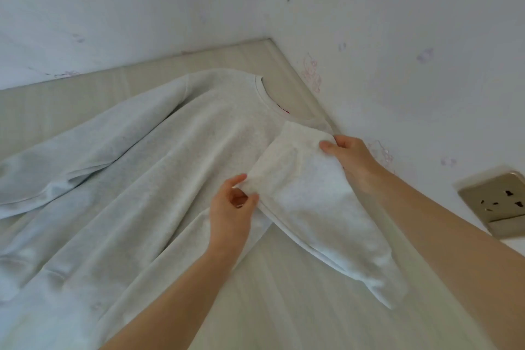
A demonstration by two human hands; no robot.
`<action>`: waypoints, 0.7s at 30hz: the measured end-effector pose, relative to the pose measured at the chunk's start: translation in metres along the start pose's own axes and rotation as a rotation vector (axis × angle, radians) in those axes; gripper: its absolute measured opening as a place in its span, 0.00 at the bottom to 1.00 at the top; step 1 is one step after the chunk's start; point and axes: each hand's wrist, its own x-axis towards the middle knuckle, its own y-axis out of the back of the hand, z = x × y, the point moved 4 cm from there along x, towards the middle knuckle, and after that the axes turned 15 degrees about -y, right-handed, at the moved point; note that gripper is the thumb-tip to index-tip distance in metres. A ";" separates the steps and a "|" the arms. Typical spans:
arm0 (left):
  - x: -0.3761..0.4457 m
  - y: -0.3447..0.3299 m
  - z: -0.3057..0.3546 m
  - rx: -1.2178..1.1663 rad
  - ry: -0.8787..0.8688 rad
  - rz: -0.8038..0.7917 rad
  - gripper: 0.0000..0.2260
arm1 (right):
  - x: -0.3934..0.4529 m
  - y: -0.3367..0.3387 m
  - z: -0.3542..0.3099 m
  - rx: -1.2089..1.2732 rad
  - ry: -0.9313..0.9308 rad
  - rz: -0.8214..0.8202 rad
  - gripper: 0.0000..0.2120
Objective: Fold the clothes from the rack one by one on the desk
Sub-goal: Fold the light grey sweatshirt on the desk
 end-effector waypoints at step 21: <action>0.147 0.082 -0.031 0.373 0.094 -0.107 0.03 | 0.113 -0.158 -0.121 -0.464 0.082 0.126 0.07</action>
